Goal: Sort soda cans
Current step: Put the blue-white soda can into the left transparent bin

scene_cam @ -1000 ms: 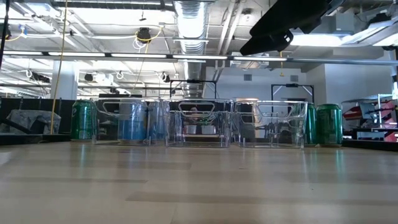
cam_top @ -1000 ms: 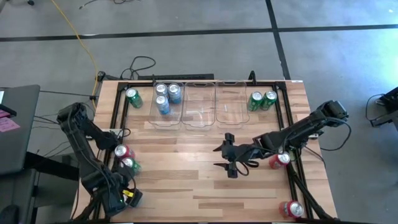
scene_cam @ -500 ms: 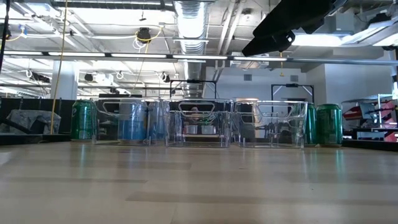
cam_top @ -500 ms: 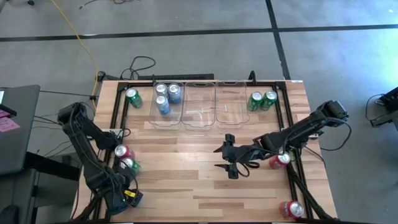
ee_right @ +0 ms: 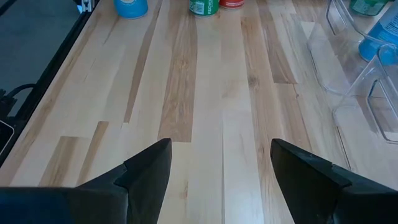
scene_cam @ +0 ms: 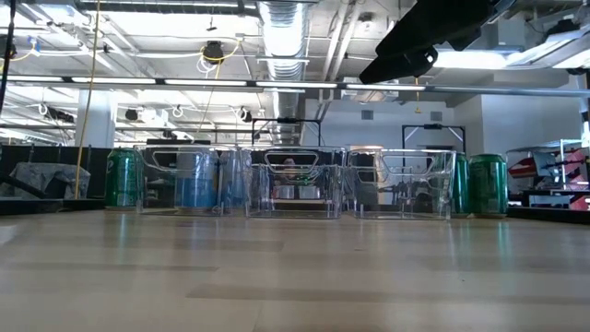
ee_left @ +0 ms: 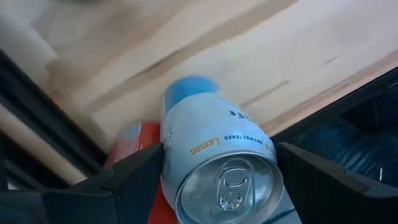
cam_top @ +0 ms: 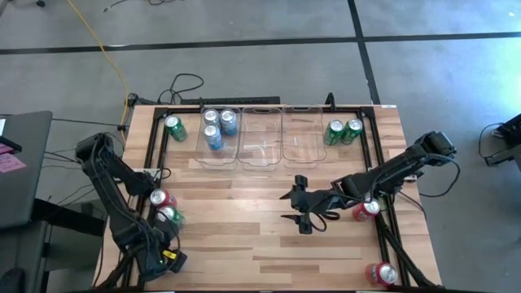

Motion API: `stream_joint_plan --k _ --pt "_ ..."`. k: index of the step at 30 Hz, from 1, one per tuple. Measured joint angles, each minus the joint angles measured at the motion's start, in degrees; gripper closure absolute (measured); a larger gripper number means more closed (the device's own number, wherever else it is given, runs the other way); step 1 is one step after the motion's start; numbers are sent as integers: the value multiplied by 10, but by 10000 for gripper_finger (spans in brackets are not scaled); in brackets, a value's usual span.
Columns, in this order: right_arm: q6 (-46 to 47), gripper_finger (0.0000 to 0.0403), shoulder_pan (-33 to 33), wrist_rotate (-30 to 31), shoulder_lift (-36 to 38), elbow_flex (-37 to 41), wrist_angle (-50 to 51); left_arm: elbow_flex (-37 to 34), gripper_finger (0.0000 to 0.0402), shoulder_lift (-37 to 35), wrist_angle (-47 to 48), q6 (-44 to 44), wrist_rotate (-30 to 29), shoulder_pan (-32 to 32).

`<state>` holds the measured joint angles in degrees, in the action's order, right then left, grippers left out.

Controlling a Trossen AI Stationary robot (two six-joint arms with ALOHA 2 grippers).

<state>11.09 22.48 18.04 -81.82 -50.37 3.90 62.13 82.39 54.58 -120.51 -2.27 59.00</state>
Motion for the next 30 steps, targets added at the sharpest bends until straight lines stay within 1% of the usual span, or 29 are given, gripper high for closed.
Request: stream_joint_plan --k 6,15,22,26,30 --pt "0 111 -2 0 0 0 0 -3 103 1 17 37 -51 -25" --pt "0 111 -5 0 0 0 0 -5 105 4 16 124 -69 -78" --pt "0 111 -5 0 0 0 0 -4 105 3 20 170 -113 -119" --pt "-1 111 -5 0 0 0 0 7 105 3 23 190 -110 -136" --pt "-2 111 -5 0 0 0 0 44 105 3 31 204 -95 -138"
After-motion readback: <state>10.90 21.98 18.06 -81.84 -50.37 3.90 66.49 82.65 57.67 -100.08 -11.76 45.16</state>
